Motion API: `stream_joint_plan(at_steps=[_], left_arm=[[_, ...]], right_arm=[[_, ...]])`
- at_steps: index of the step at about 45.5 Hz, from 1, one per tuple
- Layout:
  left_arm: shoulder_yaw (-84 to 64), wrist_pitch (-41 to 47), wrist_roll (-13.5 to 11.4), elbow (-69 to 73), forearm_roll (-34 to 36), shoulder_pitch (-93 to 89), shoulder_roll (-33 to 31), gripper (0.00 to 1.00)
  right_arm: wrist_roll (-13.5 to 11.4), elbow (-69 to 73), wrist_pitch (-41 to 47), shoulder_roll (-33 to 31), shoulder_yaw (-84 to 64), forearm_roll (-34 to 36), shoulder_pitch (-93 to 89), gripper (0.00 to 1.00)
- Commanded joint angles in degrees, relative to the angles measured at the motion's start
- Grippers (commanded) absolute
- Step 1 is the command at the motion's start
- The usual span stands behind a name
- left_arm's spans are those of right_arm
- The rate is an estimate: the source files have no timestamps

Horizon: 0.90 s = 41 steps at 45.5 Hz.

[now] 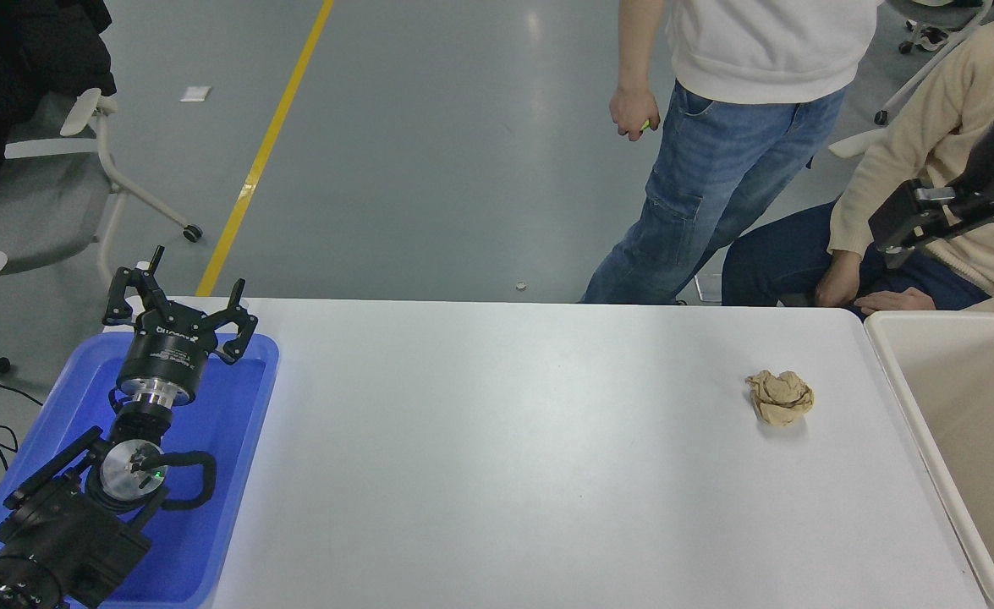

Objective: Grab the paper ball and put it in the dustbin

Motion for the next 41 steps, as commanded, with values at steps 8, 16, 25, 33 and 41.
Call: stream_joint_plan(at_steps=[8, 16, 25, 33, 41], left_arm=[[0.0, 0.0, 0.0, 0.0, 0.0, 0.0, 0.0, 1.00], [0.0, 0.0, 0.1, 0.0, 0.0, 0.1, 0.0, 1.00], [0.0, 0.0, 0.0, 0.0, 0.0, 0.0, 0.0, 1.00], [0.0, 0.0, 0.0, 0.0, 0.0, 0.0, 0.0, 1.00], [0.0, 0.0, 0.0, 0.0, 0.0, 0.1, 0.0, 1.00]], right_arm=[[0.0, 0.0, 0.0, -0.2, 0.0, 0.0, 0.2, 1.00], [-0.1, 0.0, 0.0, -0.2, 0.0, 0.0, 0.2, 1.00], [0.0, 0.0, 0.0, -0.2, 0.3, 0.5, 0.0, 1.00], [0.0, 0.0, 0.0, 0.0, 1.0, 4.4, -0.9, 1.00], [0.0, -0.3, 0.0, -0.3, 2.0, 4.4, -2.5, 1.00]])
